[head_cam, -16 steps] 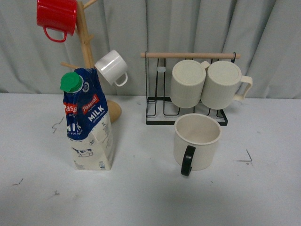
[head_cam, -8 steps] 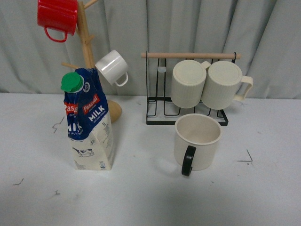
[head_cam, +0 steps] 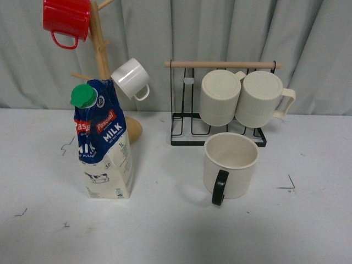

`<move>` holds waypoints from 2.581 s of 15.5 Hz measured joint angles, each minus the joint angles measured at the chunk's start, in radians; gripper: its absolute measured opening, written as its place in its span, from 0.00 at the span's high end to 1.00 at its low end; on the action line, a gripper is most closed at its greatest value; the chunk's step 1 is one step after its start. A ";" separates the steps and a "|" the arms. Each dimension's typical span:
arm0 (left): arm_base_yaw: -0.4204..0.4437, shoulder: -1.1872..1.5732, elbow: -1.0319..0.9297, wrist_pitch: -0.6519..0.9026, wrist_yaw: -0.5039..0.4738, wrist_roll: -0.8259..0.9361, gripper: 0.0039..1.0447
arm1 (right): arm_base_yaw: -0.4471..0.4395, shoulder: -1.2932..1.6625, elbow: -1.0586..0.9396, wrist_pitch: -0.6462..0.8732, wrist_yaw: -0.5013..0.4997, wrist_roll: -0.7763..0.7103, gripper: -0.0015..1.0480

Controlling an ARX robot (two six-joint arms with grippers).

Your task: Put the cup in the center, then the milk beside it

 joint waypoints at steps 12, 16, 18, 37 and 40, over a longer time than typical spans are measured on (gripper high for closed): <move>-0.184 0.720 0.572 -0.212 -0.198 -0.240 0.06 | 0.000 0.000 0.000 0.000 0.000 -0.001 0.06; -0.314 1.222 0.852 0.004 -0.197 -0.251 0.06 | 0.000 0.000 0.000 0.000 0.000 -0.001 0.06; -0.335 1.386 0.940 0.015 -0.186 -0.252 0.06 | 0.000 0.000 0.000 0.000 0.000 -0.001 0.06; -0.310 1.708 0.840 0.209 -0.232 -0.190 0.09 | 0.000 0.000 0.000 0.000 0.000 -0.001 0.06; -0.304 1.708 0.834 0.222 -0.237 -0.189 0.42 | 0.000 0.000 0.000 0.000 0.000 -0.001 0.06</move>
